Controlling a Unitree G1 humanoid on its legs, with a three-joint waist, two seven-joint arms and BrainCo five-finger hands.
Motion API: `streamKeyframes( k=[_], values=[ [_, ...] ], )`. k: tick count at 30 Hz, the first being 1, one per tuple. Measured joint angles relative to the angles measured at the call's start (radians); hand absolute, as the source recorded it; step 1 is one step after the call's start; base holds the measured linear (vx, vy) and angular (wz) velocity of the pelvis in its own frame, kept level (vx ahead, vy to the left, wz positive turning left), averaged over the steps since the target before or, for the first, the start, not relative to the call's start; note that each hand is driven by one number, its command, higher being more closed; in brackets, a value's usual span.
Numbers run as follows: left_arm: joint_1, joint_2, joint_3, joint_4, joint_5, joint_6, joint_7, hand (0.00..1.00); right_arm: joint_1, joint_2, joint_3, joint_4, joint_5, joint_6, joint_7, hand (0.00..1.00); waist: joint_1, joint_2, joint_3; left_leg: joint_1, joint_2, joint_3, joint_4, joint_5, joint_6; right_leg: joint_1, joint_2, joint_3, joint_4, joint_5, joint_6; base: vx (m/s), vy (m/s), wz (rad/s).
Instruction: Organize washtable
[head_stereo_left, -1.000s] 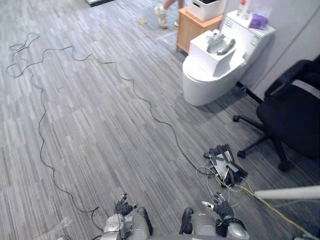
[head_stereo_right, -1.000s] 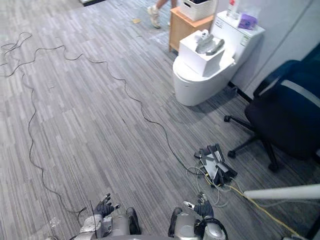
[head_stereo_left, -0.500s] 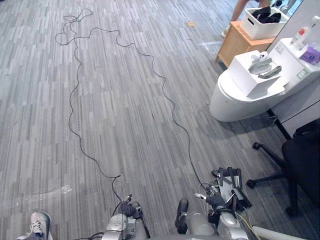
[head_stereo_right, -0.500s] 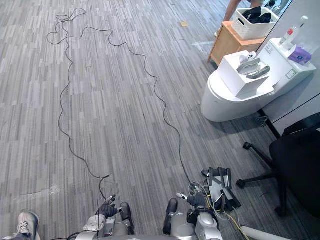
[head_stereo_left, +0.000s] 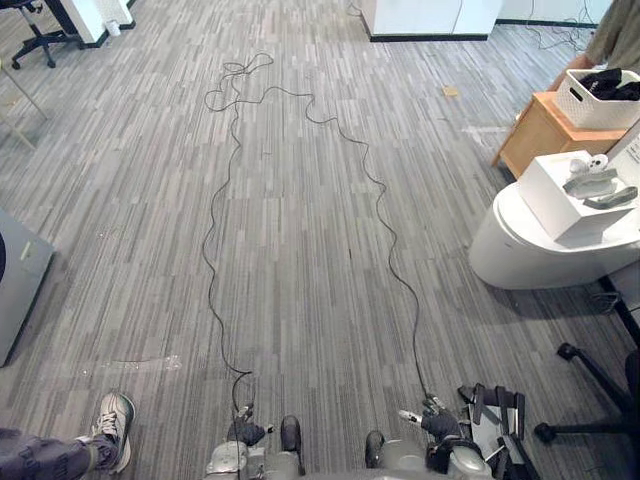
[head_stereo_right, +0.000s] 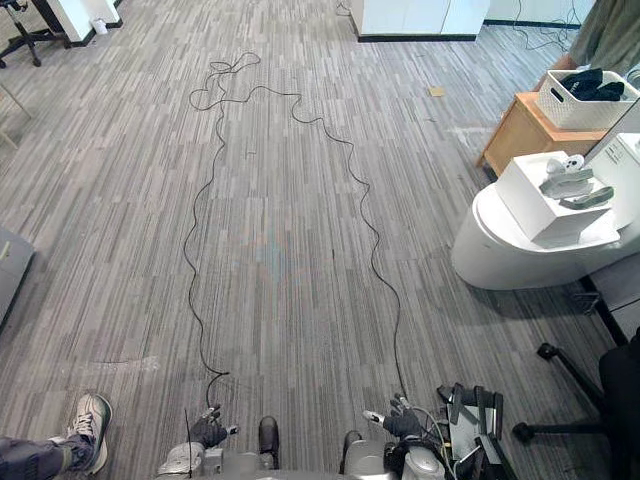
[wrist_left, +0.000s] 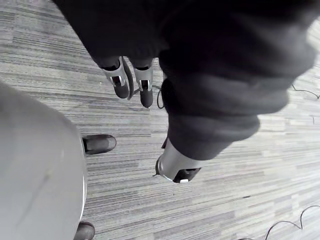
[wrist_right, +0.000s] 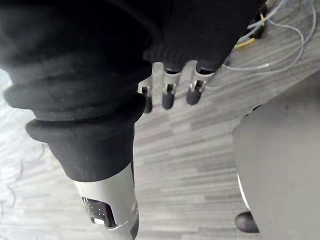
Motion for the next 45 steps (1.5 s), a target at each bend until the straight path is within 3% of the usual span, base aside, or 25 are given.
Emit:
streamKeyframes(
  k=[3, 7, 8, 18, 24, 29, 32, 34, 36, 39, 42, 43, 44, 45],
  values=[
    [0.000, 0.011, -0.002, -0.001, 0.010, 0.000, 0.000, 0.00, -0.013, 0.004, 0.000, 0.031, -0.001, 0.002, 0.003, 0.00, 0.012, -0.002, -0.002, 0.009, -0.003, 0.001, 0.000, -0.001, 0.002, 0.027, -0.001, 0.039, -0.024, 0.029, 0.020, 0.09, 0.060, 0.13],
    [0.012, 0.015, -0.001, 0.000, 0.011, 0.000, 0.000, 0.00, -0.023, 0.005, 0.002, 0.064, -0.001, 0.003, 0.015, 0.00, 0.017, -0.009, -0.013, 0.019, -0.001, -0.001, -0.001, -0.001, 0.002, 0.042, 0.003, 0.041, -0.026, 0.040, 0.012, -0.01, 0.032, 0.08],
    [0.030, 0.013, 0.040, 0.005, 0.010, -0.002, -0.001, 0.00, -0.028, -0.004, 0.030, 0.106, -0.036, 0.019, 0.046, 0.00, 0.039, -0.013, -0.044, 0.064, -0.085, -0.010, -0.001, -0.074, 0.101, 0.079, -0.026, 0.072, 0.017, 0.041, 0.001, -0.04, -0.005, 0.00],
    [0.028, 0.015, 0.042, 0.003, -0.001, -0.002, -0.001, 0.00, -0.025, -0.006, 0.029, 0.105, -0.038, 0.018, 0.046, 0.00, 0.044, -0.018, -0.049, 0.013, -0.088, 0.013, 0.000, -0.059, 0.083, 0.070, -0.031, 0.058, -0.059, 0.040, 0.002, 0.00, -0.051, -0.04],
    [0.028, 0.014, 0.046, 0.004, -0.062, -0.001, -0.001, 0.00, -0.029, -0.006, 0.019, 0.117, -0.039, 0.019, 0.043, 0.00, 0.054, -0.017, -0.047, 0.014, -0.082, 0.019, 0.004, -0.047, 0.069, 0.123, -0.037, -0.021, -0.144, 0.029, 0.012, -0.01, -0.087, 0.07],
    [0.028, 0.012, 0.051, -0.007, -0.079, -0.002, -0.001, 0.00, -0.042, 0.002, -0.001, 0.129, -0.055, 0.030, 0.043, 0.00, 0.081, -0.023, -0.046, 0.012, -0.077, 0.065, 0.008, -0.063, 0.079, 0.063, -0.049, -0.019, -0.069, -0.042, 0.027, 0.02, -0.030, -0.06],
    [0.029, 0.025, 0.050, -0.016, -0.079, -0.002, -0.002, 0.00, -0.046, 0.015, -0.011, 0.128, -0.069, 0.041, 0.043, 0.00, 0.077, -0.051, -0.039, -0.009, -0.106, 0.111, 0.103, -0.152, 0.092, 0.031, -0.111, -0.018, 0.042, -0.109, 0.084, 0.13, 0.070, -0.03],
    [0.027, 0.018, 0.039, -0.015, -0.079, -0.001, -0.001, 0.00, -0.043, -0.003, -0.013, 0.117, -0.078, 0.045, 0.047, 0.00, 0.077, -0.039, -0.033, -0.023, -0.104, 0.111, 0.180, -0.228, 0.114, -0.074, -0.138, -0.017, 0.329, -0.096, 0.107, 0.18, 0.116, -0.10],
    [0.029, 0.015, 0.039, -0.015, -0.080, 0.000, 0.000, 0.00, -0.049, -0.007, -0.016, 0.104, -0.078, 0.042, 0.046, 0.00, 0.071, -0.018, -0.022, 0.014, -0.096, 0.100, 0.215, -0.265, 0.139, -0.167, -0.152, -0.003, 0.548, -0.060, 0.069, 0.28, 0.137, 0.01],
    [0.028, 0.015, 0.038, -0.014, -0.079, 0.002, 0.001, 0.00, -0.049, -0.011, -0.010, 0.101, -0.077, 0.040, 0.046, 0.00, 0.070, -0.025, -0.017, 0.075, -0.081, 0.088, 0.222, -0.307, 0.144, -0.226, -0.120, -0.026, 0.615, -0.164, 0.034, 0.32, 0.081, 0.09],
    [0.014, 0.009, 0.038, -0.009, -0.078, 0.007, 0.001, 0.00, -0.073, -0.029, 0.015, 0.089, -0.077, 0.031, 0.047, 0.00, 0.052, 0.004, 0.003, 0.134, -0.035, 0.061, 0.182, -0.324, 0.137, -0.326, -0.029, -0.095, 0.478, -0.181, 0.002, 0.40, 0.032, 0.23],
    [0.012, 0.005, 0.037, -0.009, -0.078, 0.008, 0.001, 0.00, -0.087, -0.035, 0.021, 0.083, -0.077, 0.028, 0.046, 0.00, 0.041, 0.020, 0.014, 0.159, -0.019, 0.051, 0.164, -0.329, 0.121, -0.362, 0.003, -0.113, 0.378, -0.140, -0.013, 0.42, 0.008, 0.29],
    [0.008, 0.002, 0.034, -0.010, -0.077, 0.007, 0.002, 0.00, -0.090, -0.038, 0.024, 0.075, -0.077, 0.023, 0.047, 0.00, 0.042, 0.025, 0.019, 0.191, -0.016, 0.043, 0.152, -0.339, 0.098, -0.385, 0.020, -0.125, 0.266, -0.068, -0.023, 0.44, 0.002, 0.36],
    [0.007, 0.003, 0.027, -0.009, -0.077, 0.008, 0.002, 0.00, -0.090, -0.038, 0.024, 0.074, -0.077, 0.020, 0.047, 0.00, 0.041, 0.024, 0.020, 0.209, -0.017, 0.035, 0.148, -0.348, 0.083, -0.390, 0.024, -0.130, 0.219, -0.032, -0.026, 0.50, -0.029, 0.50]
  ],
)
